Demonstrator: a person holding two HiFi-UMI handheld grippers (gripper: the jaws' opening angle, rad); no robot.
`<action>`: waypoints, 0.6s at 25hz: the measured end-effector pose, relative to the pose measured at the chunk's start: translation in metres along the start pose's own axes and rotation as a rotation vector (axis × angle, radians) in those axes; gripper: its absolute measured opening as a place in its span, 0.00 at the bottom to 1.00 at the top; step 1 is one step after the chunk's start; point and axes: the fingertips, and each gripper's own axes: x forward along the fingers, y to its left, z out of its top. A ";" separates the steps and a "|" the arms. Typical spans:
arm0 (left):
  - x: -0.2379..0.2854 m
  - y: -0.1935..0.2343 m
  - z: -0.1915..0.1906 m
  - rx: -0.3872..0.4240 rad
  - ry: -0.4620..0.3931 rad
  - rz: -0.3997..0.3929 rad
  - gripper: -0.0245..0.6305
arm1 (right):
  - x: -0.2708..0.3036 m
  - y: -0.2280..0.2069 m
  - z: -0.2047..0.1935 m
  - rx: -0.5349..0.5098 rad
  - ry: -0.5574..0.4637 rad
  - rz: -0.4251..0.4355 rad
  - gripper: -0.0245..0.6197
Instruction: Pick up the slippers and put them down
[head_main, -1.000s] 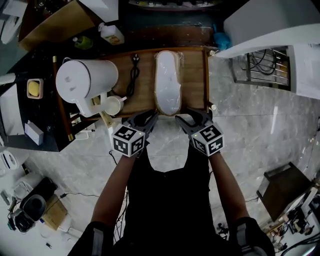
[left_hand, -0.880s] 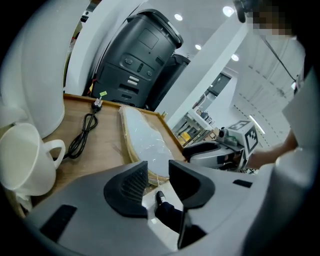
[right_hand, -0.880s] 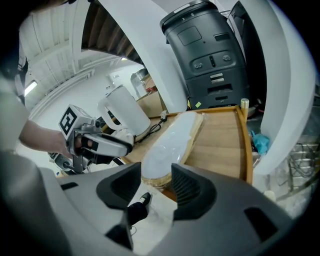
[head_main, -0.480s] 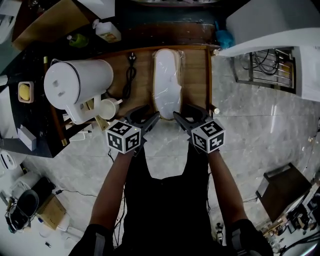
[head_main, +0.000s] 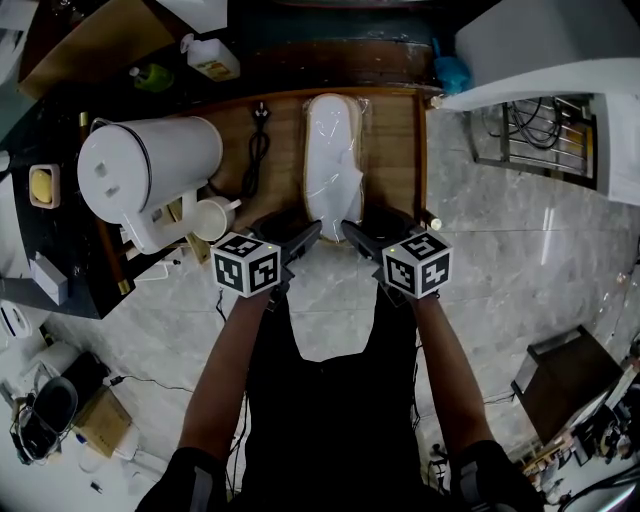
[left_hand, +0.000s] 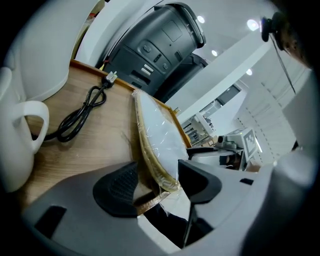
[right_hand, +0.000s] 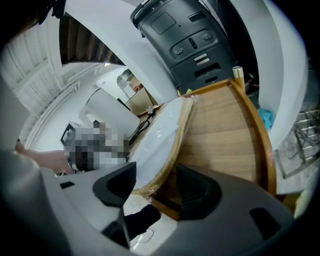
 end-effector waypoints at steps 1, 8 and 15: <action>0.001 0.001 0.000 -0.002 0.005 0.006 0.41 | 0.002 0.001 0.000 0.001 0.009 0.002 0.41; 0.011 -0.002 -0.002 -0.001 0.062 0.027 0.41 | 0.012 0.005 -0.001 -0.018 0.069 -0.016 0.41; 0.012 -0.004 -0.003 0.016 0.070 0.028 0.41 | 0.012 0.007 -0.003 -0.063 0.053 -0.033 0.40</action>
